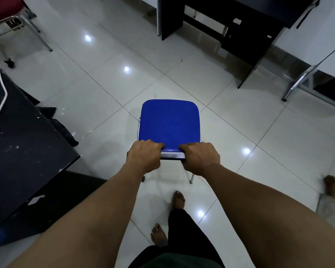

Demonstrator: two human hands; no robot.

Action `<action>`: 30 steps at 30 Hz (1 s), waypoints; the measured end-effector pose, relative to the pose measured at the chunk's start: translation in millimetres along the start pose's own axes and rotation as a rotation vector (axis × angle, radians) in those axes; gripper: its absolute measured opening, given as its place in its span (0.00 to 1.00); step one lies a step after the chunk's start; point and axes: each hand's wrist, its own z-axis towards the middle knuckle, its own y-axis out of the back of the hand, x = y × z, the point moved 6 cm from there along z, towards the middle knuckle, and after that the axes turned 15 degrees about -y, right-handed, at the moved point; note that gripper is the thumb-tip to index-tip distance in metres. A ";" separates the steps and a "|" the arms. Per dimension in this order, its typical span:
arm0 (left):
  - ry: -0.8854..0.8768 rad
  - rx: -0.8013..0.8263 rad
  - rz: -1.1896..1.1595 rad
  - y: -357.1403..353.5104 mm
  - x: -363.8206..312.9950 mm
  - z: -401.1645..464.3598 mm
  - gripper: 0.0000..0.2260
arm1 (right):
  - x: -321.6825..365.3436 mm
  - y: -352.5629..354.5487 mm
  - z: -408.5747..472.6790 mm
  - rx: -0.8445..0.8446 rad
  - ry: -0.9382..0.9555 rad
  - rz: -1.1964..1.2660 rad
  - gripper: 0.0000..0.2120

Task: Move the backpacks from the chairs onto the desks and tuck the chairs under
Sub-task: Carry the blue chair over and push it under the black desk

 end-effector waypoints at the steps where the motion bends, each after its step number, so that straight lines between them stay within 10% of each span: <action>1: 0.000 0.002 -0.004 0.7 2.1 2.9 0.14 | -1.5 0.3 3.7 0.006 -0.003 -0.001 0.08; 30: -0.084 -0.089 0.036 29.9 70.1 87.2 0.14 | -14.9 20.1 110.8 -0.002 -0.001 0.014 0.12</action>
